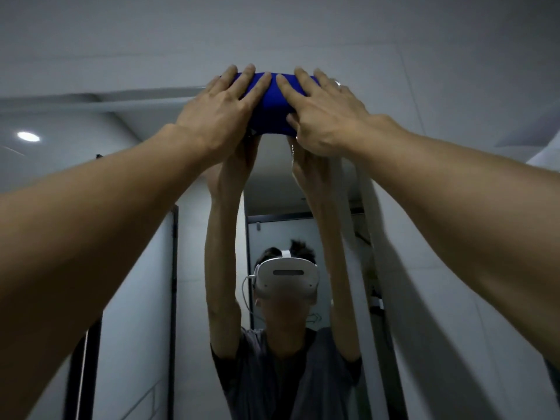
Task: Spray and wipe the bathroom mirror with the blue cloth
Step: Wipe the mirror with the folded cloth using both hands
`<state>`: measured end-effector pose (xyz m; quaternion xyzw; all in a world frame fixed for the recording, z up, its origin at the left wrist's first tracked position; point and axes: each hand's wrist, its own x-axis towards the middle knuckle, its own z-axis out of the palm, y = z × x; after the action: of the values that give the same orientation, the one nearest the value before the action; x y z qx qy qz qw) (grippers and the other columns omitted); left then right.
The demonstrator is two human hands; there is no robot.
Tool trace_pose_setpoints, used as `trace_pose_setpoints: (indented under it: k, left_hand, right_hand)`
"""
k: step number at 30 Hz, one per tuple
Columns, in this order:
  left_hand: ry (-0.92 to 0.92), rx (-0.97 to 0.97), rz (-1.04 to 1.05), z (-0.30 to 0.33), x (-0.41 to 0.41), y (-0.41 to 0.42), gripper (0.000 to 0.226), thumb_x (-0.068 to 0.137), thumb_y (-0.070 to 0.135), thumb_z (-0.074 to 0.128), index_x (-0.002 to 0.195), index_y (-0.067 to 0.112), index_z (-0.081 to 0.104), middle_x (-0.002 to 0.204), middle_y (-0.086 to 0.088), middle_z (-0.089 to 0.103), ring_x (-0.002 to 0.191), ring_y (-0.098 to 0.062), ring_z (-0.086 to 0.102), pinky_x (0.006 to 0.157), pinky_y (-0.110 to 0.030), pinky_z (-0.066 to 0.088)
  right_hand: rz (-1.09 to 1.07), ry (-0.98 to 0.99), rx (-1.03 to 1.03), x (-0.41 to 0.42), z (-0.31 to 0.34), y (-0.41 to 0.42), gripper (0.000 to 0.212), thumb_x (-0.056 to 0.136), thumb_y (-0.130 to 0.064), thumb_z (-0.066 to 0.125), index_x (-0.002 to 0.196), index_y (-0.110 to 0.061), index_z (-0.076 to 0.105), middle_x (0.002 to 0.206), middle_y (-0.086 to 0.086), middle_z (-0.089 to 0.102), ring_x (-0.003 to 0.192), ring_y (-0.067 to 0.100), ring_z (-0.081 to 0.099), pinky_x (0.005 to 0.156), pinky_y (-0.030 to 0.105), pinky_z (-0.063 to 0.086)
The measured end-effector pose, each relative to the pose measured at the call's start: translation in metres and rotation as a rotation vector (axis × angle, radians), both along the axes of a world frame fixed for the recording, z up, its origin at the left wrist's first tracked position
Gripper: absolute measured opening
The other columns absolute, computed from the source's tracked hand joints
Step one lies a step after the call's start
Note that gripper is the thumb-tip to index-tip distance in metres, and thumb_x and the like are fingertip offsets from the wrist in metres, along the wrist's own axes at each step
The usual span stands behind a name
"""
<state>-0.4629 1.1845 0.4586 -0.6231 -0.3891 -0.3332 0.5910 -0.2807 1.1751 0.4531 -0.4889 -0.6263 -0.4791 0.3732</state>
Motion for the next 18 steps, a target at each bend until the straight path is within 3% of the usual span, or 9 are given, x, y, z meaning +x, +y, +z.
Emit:
trace_pose_setpoints:
  k: [9,18]
  left_hand:
    - [-0.104,-0.053,0.026,-0.002,-0.081,-0.004,0.083,0.095,0.007,0.055,0.159,0.020,0.004,0.166,-0.016,0.005,0.151,-0.039,0.006,0.121,-0.054,0.014]
    - [-0.139,-0.087,-0.041,-0.044,-0.095,0.003,0.077,0.100,0.028,0.052,0.159,0.021,0.004,0.167,-0.012,0.003,0.152,-0.036,0.001,0.120,-0.052,0.011]
  right_hand:
    - [0.074,-0.010,-0.001,-0.089,0.003,0.005,0.070,0.102,-0.028,0.046,0.157,-0.029,0.003,0.165,0.005,0.000,0.150,0.035,-0.001,0.118,0.062,0.012]
    - [0.045,-0.021,0.104,-0.094,-0.034,0.019,0.068,0.102,-0.034,0.046,0.157,-0.029,0.007,0.165,0.008,0.007,0.151,0.033,0.004,0.118,0.060,0.012]
